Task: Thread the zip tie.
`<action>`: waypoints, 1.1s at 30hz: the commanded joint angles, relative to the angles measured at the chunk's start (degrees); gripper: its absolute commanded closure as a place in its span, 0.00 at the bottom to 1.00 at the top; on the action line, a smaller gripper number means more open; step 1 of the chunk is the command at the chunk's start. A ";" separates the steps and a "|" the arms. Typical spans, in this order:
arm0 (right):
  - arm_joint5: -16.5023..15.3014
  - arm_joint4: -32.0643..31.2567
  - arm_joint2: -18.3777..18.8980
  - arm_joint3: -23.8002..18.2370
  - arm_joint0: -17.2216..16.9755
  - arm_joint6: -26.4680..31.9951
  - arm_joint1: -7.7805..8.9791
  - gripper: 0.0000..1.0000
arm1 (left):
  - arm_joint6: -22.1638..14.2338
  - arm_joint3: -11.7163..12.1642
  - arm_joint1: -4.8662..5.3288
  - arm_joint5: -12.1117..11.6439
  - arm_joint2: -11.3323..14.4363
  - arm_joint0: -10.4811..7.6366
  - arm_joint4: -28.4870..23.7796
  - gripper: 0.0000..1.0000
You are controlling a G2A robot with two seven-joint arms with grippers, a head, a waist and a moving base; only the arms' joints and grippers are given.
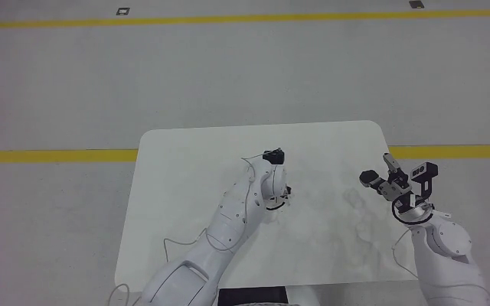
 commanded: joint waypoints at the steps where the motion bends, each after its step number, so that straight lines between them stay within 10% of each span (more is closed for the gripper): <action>1: 0.00 0.01 0.00 0.00 0.00 0.01 0.00 0.00 | -0.11 0.09 -0.05 0.00 -0.20 0.03 0.50 0.71; 33: 0.00 0.01 0.00 0.00 0.00 0.01 0.00 0.00 | 0.65 5.01 -1.10 0.00 -0.98 -2.60 0.77 0.78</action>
